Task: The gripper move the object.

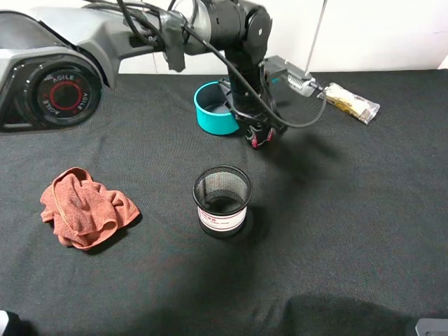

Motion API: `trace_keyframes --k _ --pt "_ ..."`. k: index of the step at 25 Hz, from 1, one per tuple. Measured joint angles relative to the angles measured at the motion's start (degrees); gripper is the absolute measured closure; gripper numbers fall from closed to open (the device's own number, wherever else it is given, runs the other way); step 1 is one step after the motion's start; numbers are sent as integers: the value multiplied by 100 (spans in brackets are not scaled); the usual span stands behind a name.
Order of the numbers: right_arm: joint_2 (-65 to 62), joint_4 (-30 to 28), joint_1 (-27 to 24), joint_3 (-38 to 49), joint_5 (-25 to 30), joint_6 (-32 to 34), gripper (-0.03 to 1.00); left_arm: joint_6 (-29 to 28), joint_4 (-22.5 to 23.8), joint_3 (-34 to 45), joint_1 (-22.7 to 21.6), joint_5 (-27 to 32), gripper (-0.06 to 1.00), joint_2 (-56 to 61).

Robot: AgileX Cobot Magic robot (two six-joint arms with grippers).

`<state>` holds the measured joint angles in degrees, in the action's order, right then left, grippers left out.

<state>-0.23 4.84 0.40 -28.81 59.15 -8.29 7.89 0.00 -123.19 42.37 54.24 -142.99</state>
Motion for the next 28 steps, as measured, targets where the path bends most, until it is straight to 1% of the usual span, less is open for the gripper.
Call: trace_keyframes --k 5,9,16,28 --pt "0 0 0 0 0 0 27 -113 0 -488 0 331 41 5" --pt "0 0 0 0 0 0 27 -139 0 -714 26 570 41 10" --pt "0 0 0 0 0 0 27 -156 32 -779 83 671 41 84" --pt "0 0 0 0 0 0 27 -195 221 -966 83 976 41 764"
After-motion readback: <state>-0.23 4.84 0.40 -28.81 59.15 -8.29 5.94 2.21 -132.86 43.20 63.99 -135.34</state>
